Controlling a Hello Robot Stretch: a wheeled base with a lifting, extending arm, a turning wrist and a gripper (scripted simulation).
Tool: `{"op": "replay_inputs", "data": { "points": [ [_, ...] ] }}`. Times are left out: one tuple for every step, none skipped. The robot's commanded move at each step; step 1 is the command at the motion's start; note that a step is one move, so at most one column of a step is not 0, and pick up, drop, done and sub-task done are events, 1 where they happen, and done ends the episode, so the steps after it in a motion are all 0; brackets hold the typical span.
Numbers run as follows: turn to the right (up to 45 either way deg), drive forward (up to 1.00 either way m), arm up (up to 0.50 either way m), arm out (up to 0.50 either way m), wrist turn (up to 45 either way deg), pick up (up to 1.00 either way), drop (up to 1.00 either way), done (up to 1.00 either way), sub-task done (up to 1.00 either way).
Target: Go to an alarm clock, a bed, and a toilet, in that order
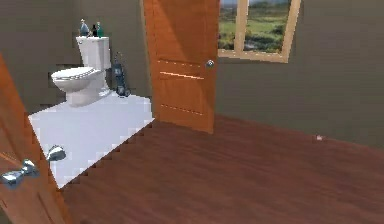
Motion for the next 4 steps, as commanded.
{"op": "replay_inputs", "data": {
  "points": [
    [0.0,1.0,0.0,0.0,0.0,0.0,0.0,0.0,0.0],
    [-12.0,0.0,0.0,0.0,0.0,0.0,0.0,0.0,0.0],
    [0.0,0.2,0.0,0.0,0.0,0.0,0.0,0.0,0.0],
    [-39.0,0.0,0.0,0.0,0.0,0.0,0.0,0.0,0.0]
  ]
}}
